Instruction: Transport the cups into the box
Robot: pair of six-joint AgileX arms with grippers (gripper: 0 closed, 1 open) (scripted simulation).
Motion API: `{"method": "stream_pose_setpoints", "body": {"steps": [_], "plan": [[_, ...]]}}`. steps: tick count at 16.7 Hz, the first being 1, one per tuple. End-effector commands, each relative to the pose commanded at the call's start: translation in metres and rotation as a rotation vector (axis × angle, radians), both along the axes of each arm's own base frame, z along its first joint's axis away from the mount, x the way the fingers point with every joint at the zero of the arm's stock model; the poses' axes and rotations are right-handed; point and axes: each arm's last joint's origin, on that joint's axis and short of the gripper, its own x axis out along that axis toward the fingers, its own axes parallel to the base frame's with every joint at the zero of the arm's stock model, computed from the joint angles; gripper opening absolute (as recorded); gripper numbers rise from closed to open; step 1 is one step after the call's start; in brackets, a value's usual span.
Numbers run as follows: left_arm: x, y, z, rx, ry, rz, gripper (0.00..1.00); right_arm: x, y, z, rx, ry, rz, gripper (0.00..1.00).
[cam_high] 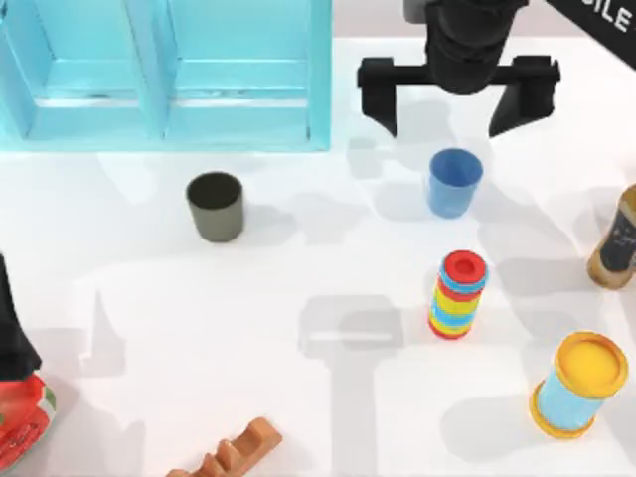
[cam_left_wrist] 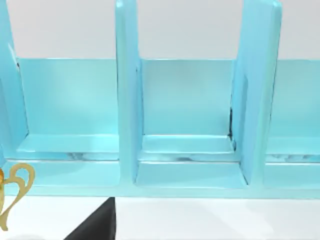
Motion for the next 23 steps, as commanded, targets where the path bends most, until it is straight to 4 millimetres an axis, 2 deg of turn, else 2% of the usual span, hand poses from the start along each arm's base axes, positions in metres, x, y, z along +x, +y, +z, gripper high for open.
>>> {"method": "stream_pose_setpoints", "body": {"steps": [5, 7, 9, 13, 15, 20, 23], "plan": [[0.0, 0.0, 0.0, 0.0, 0.0, 0.0, 1.0, 0.001, -0.002, 0.001, 0.001, -0.003, -0.005, 1.0], [0.0, 0.0, 0.0, 0.0, 0.0, 0.0, 1.0, 0.002, -0.001, -0.005, 0.0, 0.001, -0.002, 1.0], [0.0, 0.0, 0.0, 0.0, 0.0, 0.0, 1.0, 0.007, 0.0, -0.023, -0.001, 0.003, 0.0, 1.0], [0.0, 0.0, 0.0, 0.0, 0.0, 0.0, 1.0, 0.018, 0.001, -0.074, 0.005, -0.01, 0.0, 1.0], [0.0, 0.0, 0.0, 0.0, 0.0, 0.0, 1.0, 0.02, 0.0, -0.093, 0.002, -0.003, 0.0, 1.0], [0.0, 0.0, 0.0, 0.0, 0.0, 0.0, 1.0, 0.02, 0.0, -0.098, 0.001, -0.001, 0.0, 1.0], [0.0, 0.0, 0.0, 0.0, 0.0, 0.0, 1.0, 0.02, 0.0, -0.098, 0.001, -0.001, 0.0, 0.77]]}}
